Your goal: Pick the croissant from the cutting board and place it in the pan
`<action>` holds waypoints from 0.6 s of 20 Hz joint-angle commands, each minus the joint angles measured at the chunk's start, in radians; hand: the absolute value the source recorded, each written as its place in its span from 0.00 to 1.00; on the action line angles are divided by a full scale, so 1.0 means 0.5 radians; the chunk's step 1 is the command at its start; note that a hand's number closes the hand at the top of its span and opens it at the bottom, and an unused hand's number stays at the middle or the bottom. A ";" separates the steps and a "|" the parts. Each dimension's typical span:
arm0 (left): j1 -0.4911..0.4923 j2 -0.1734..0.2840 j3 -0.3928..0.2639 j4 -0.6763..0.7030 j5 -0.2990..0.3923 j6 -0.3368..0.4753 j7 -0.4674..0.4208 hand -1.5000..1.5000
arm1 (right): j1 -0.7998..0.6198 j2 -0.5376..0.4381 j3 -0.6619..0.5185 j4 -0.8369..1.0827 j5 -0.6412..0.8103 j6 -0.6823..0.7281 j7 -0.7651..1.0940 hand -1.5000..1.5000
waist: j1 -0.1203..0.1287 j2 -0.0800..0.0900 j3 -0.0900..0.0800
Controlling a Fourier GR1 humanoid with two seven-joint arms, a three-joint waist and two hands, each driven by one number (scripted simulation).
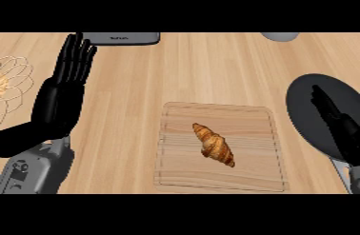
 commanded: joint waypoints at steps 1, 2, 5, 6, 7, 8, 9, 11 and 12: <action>0.092 -0.040 -0.063 -0.014 -0.012 -0.024 -0.005 0.50 | -0.066 0.038 0.063 0.020 -0.112 0.255 -0.157 1.00 | 0.080 0.024 0.043; 0.098 -0.095 -0.116 0.049 -0.037 0.020 0.016 0.50 | -0.214 0.118 0.201 -0.147 -0.218 0.411 -0.092 1.00 | 0.122 0.027 0.042; 0.157 -0.087 -0.180 0.134 -0.025 -0.033 0.091 0.50 | -0.414 0.354 0.452 -0.278 -0.458 0.781 -0.252 1.00 | 0.318 0.064 0.057; 0.179 -0.092 -0.220 0.164 -0.031 -0.055 0.106 0.50 | -0.478 0.398 0.497 -0.302 -0.533 0.897 -0.316 1.00 | 0.371 0.087 0.064; 0.234 -0.131 -0.259 0.208 -0.006 -0.046 0.194 0.50 | -0.651 -0.007 0.401 -0.264 0.016 0.745 -0.396 1.00 | 0.241 0.048 0.043; 0.327 -0.174 -0.321 0.235 -0.086 0.004 0.138 0.50 | -0.672 0.238 0.321 0.051 -0.406 0.884 -0.368 1.00 | 0.200 0.057 0.046; 0.349 -0.168 -0.299 0.204 -0.062 0.002 0.137 0.50 | -0.667 0.216 0.306 0.135 -0.502 1.051 -0.452 0.00 | 0.196 0.055 0.047; 0.329 -0.232 -0.334 0.226 -0.129 0.090 0.140 0.50 | -0.663 0.060 0.305 0.192 -0.549 1.400 -0.631 0.00 | 0.150 0.049 0.048; 0.369 -0.193 -0.294 0.239 -0.087 0.044 0.138 0.50 | -0.647 0.041 0.303 0.300 -0.470 1.479 -0.800 0.00 | 0.144 0.048 0.048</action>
